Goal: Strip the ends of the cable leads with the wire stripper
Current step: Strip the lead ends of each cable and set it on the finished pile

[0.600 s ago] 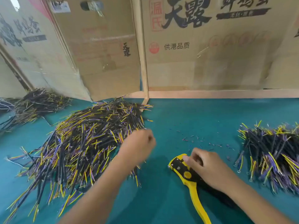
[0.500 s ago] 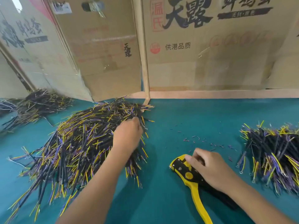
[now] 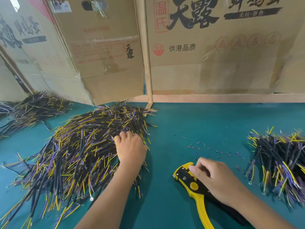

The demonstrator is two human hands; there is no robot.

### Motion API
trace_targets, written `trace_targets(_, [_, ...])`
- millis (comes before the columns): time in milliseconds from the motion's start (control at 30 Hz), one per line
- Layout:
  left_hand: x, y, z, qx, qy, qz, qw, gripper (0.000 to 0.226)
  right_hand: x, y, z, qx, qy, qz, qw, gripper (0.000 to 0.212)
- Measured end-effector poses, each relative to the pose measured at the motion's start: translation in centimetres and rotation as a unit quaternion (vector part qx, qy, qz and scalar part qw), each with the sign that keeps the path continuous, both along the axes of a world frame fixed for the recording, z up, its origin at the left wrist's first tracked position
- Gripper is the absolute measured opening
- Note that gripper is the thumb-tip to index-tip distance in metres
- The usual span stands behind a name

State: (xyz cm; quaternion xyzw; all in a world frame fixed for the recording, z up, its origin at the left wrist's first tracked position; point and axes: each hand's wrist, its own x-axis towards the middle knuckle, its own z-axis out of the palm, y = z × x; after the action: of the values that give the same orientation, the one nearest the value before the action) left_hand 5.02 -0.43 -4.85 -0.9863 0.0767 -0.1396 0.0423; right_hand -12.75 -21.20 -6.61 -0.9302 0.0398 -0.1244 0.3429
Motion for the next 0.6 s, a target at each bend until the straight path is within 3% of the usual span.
trace_targets(167, [0.3, 0.1, 0.3, 0.018, 0.001, 0.003, 1.000, 0.028, -0.1, 0.0, 0.2, 0.000, 0.003, 0.007, 1.000, 0.044])
trace_targets(433, [0.3, 2.1, 1.3, -0.056, 0.013, -0.018, 0.998, 0.010, -0.3, 0.1, 0.3, -0.004, 0.002, 0.012, 1.000, 0.040])
trace_targets(600, [0.3, 3.5, 1.1, -0.152, 0.034, -0.051, 0.986, 0.025, -0.3, 0.2, 0.4, 0.005, 0.002, 0.011, 1.000, 0.040])
